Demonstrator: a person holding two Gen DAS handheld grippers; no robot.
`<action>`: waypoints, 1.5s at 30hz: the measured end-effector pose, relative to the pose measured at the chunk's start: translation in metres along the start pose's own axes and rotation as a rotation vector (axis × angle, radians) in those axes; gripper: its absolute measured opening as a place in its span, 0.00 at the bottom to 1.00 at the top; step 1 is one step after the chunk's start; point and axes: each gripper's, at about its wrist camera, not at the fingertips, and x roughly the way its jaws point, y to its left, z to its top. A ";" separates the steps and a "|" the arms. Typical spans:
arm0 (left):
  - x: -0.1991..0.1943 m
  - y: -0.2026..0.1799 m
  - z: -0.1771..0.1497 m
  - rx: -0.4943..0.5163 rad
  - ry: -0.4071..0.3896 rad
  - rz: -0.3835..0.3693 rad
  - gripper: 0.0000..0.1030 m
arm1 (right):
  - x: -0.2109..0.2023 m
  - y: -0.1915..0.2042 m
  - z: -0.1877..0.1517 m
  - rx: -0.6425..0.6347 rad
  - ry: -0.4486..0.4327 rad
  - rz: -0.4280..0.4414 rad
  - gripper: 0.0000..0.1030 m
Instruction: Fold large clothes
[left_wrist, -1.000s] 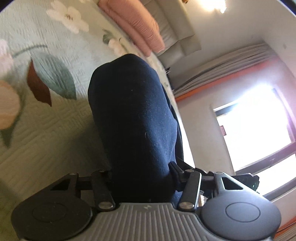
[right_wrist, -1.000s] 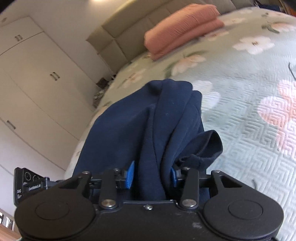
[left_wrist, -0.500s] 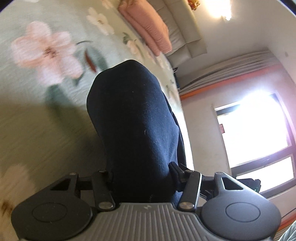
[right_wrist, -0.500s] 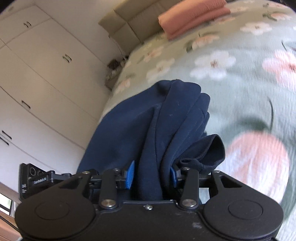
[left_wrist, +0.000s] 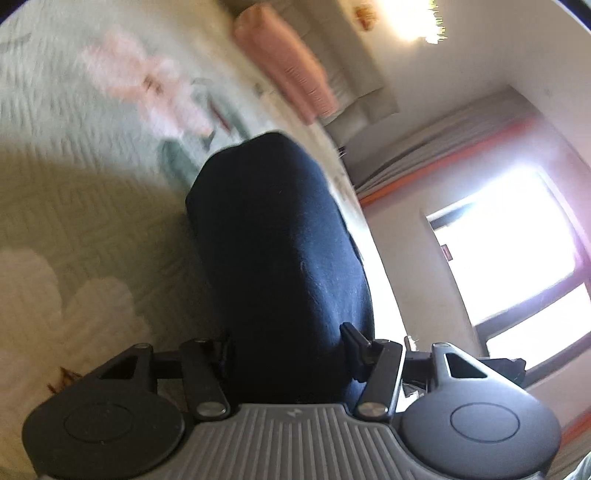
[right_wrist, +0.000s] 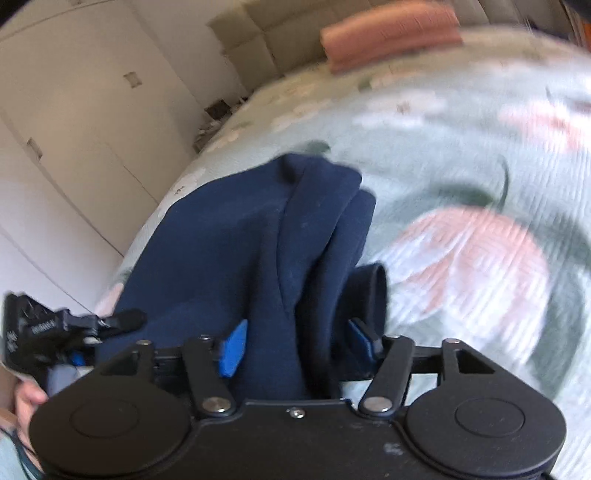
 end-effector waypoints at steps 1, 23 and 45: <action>-0.001 -0.006 0.000 0.024 -0.020 0.011 0.55 | -0.006 -0.001 -0.003 -0.028 -0.019 -0.013 0.71; 0.004 -0.080 -0.067 0.352 0.106 -0.018 0.42 | 0.124 0.082 0.068 -0.317 0.004 -0.195 0.20; -0.007 -0.092 -0.090 0.362 0.129 0.216 0.08 | -0.003 0.081 -0.083 -0.207 0.136 -0.159 0.32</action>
